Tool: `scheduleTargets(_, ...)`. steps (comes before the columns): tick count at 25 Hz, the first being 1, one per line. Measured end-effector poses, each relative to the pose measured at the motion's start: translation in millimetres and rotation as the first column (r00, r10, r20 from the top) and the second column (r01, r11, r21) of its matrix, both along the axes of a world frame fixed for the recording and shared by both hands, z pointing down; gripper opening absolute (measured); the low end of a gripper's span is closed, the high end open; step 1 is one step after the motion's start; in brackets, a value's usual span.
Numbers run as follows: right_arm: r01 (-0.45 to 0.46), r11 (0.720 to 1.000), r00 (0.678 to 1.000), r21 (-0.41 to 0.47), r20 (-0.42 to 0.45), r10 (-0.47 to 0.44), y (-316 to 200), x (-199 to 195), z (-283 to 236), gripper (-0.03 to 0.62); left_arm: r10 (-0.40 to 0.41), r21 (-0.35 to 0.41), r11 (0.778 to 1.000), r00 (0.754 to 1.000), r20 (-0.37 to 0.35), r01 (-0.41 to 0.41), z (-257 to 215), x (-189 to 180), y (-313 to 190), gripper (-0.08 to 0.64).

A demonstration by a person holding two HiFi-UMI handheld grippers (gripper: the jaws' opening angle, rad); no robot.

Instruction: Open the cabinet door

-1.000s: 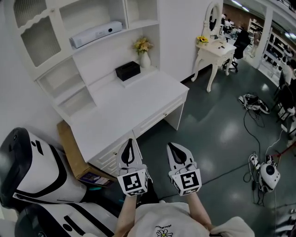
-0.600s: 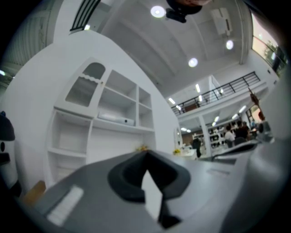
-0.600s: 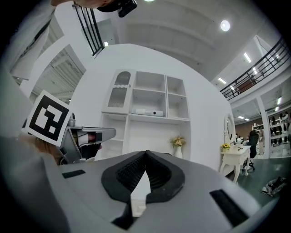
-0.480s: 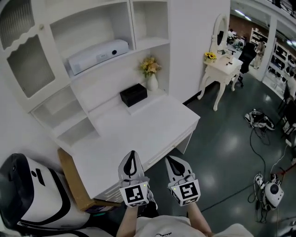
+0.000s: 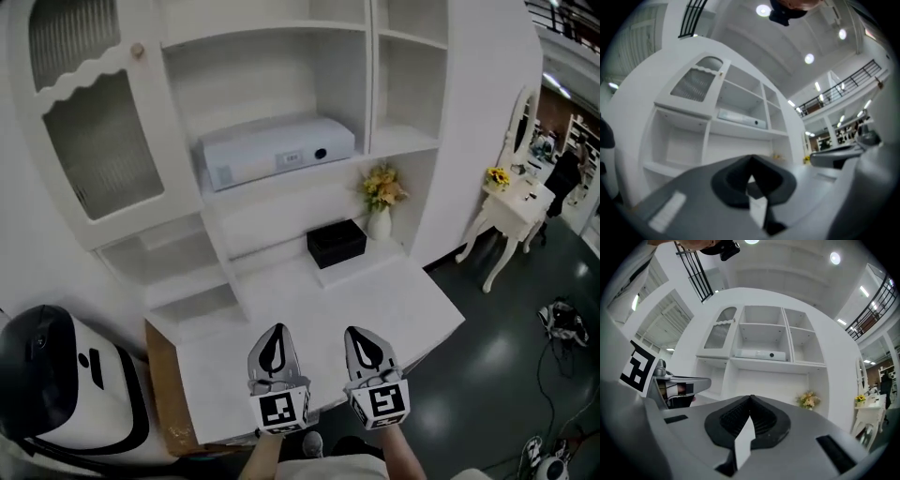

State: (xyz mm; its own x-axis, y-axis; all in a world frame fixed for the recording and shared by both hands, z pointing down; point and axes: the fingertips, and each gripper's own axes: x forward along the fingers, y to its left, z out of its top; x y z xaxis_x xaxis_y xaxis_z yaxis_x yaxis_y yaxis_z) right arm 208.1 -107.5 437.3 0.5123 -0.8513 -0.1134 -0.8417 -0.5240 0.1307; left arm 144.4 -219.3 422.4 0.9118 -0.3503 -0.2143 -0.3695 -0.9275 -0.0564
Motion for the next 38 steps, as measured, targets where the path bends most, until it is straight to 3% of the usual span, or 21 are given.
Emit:
scheduleTargets(5,0.159,0.987,0.987,0.02,-0.028,-0.158,-47.6,15.1,-20.7,0.0,-0.183,-0.011,0.983,0.983,0.009,0.184,-3.3,-11.5,-42.9,0.006)
scheduleTargets(9,0.319,0.948,0.947,0.017,-0.057,-0.318,-87.9,25.8,-32.2,0.0,-0.348,-0.008,0.937,0.936,-0.045,0.348,-20.3,-21.3,-64.7,0.006)
scheduleTargets(12,0.476,0.879,0.878,0.013,-0.051,-0.475,-116.9,17.4,-34.6,0.0,-0.513,-0.038,0.858,0.858,-0.016,0.512,-10.8,-45.0,-78.2,0.006)
scheduleTargets(18,0.712,0.702,0.701,-0.011,-0.049,-0.712,-146.3,-1.0,-36.2,0.0,-0.745,-0.056,0.665,0.667,0.013,0.744,-3.7,-79.2,-61.5,0.006)
scheduleTargets(23,0.802,0.598,0.597,-0.008,-0.044,-0.801,-143.0,-20.0,-27.6,0.0,-0.83,-0.073,0.555,0.558,0.023,0.828,4.5,-98.7,-40.9,0.006)
scheduleTargets(26,0.836,0.549,0.548,-0.007,-0.051,-0.835,-141.3,-30.3,-26.8,0.0,-0.865,-0.07,0.5,0.502,0.018,0.863,4.3,-109.3,-31.0,0.006)
scheduleTargets(28,0.846,0.532,0.532,-0.004,-0.049,-0.846,-138.1,-32.4,-26.8,0.0,-0.879,-0.067,0.475,0.477,0.018,0.877,3.7,-112.9,-24.0,0.006)
scheduleTargets(31,0.846,0.533,0.532,-0.004,-0.05,-0.845,-133.0,-33.5,-27.1,0.0,-0.891,-0.073,0.453,0.455,0.01,0.889,2.2,-118.0,-17.8,0.006)
scheduleTargets(38,0.822,0.57,0.569,0.003,-0.038,-0.821,-130.9,-29.9,-23.1,0.0,-0.88,-0.072,0.471,0.474,0.022,0.879,3.0,-117.8,-21.1,0.006)
